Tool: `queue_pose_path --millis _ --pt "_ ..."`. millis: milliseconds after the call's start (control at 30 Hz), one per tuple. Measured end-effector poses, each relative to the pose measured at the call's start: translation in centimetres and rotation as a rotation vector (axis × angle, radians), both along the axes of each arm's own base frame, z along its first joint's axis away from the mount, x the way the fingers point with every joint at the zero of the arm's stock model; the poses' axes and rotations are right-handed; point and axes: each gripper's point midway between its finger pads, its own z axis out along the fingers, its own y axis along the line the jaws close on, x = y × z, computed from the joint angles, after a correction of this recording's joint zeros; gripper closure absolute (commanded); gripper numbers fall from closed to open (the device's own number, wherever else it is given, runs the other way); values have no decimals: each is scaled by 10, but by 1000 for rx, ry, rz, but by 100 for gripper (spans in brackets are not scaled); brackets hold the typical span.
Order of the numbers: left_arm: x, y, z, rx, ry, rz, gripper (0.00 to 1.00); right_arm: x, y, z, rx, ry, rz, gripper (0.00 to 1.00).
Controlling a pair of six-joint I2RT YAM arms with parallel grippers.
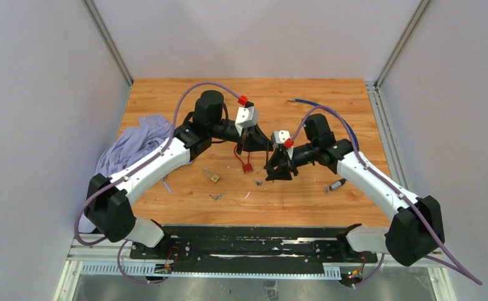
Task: Lock with the key
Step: Lock the lock.
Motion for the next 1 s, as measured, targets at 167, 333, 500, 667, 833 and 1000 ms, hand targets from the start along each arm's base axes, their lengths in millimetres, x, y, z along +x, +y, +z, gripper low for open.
queue_pose_path --millis 167,333,500,667,833,1000 --pt "-15 -4 9 -40 26 -47 100 6 -1 -4 -24 -6 -27 99" --pt "-20 -4 4 -57 73 -54 100 11 -1 -4 -26 5 -57 99" --pt "-23 -4 0 -132 140 -41 100 24 -5 3 -6 17 -108 99" --pt "-24 -1 14 -261 191 -36 100 23 -4 8 17 22 -113 99" --pt "-20 -1 18 -280 189 -18 100 22 -3 16 35 3 -111 99" --pt "-9 -1 5 -232 201 37 100 22 -4 16 37 1 -114 99"
